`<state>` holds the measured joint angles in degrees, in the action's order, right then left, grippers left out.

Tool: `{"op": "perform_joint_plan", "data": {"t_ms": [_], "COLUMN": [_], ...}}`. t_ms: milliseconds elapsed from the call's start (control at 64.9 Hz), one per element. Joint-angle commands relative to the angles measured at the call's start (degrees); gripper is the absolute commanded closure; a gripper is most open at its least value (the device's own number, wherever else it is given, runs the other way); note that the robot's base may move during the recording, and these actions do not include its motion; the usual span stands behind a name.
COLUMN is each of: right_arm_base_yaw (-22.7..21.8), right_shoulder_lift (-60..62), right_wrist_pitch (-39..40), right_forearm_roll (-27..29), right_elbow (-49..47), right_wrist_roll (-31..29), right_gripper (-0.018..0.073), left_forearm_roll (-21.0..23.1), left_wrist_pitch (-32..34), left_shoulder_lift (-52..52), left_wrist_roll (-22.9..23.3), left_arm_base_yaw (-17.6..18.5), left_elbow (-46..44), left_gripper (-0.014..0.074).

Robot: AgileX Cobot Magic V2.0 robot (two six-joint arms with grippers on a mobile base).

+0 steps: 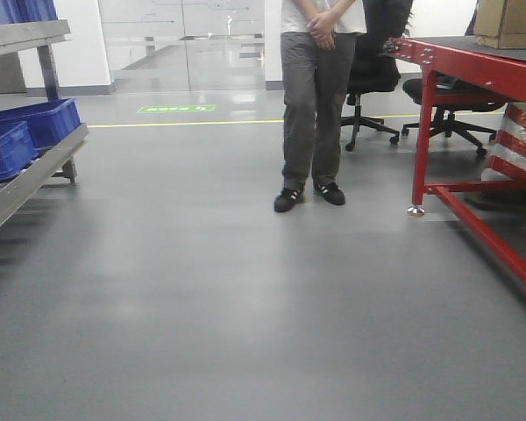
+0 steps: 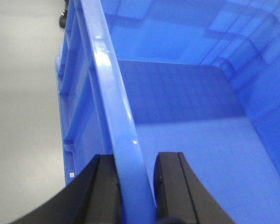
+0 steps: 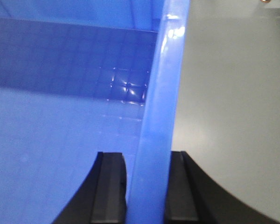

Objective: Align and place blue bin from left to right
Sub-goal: 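Drive across the floor carrying the blue bin in both grippers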

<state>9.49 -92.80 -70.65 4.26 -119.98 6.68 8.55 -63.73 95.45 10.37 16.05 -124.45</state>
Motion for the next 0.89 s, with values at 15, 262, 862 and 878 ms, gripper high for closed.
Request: {"op": "perform_joint_plan", "data": {"t_ms": [15, 262, 862, 878], "right_arm_base_yaw": [0.31, 0.31, 0.31, 0.31], "right_shoulder_lift": [1.34, 1.34, 1.34, 1.34], "right_wrist_pitch": [5.16, 5.16, 5.16, 5.16], "right_forearm_roll": [2.51, 2.51, 2.51, 2.51], "right_elbow": [-0.68, -0.68, -0.68, -0.68], "right_wrist_roll": [-1.55, -1.55, -1.55, -1.55], "right_gripper": [0.0627, 0.0627, 0.0627, 0.0627], "left_forearm_roll": [2.69, 2.69, 2.45, 2.45], "left_wrist_pitch": [5.19, 5.19, 5.19, 5.19], "left_shoulder_lift": [-0.79, -0.79, -0.79, -0.79], "left_wrist_roll": [-1.24, -1.24, -1.24, -1.24], "left_arm_base_yaw": [0.33, 0.33, 0.23, 0.23], "left_elbow": [-0.92, -0.92, -0.92, -0.92], "left_gripper": [0.0708, 0.0708, 0.0708, 0.0708]}}
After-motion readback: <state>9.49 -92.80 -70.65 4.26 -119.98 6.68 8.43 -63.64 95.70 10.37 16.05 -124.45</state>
